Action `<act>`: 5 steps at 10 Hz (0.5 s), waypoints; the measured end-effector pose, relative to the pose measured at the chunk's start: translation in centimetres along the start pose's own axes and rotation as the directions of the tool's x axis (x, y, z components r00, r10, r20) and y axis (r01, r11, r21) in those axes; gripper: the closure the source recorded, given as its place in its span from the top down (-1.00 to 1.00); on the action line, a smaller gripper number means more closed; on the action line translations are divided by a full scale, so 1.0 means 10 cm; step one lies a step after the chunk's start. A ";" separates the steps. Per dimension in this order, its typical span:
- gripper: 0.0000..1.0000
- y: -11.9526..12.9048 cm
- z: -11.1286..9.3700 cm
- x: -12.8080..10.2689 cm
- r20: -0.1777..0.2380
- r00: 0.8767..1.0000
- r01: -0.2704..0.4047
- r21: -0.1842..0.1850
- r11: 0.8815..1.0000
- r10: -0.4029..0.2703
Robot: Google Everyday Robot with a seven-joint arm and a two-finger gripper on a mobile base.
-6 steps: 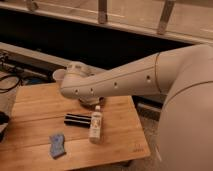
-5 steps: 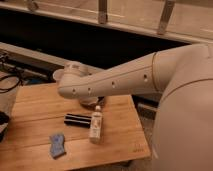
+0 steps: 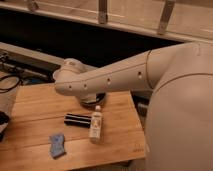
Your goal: Move the arm in a circular motion
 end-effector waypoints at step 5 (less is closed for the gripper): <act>-1.00 -0.63 -0.03 -0.03 0.026 0.999 -0.021 0.036 0.999 0.020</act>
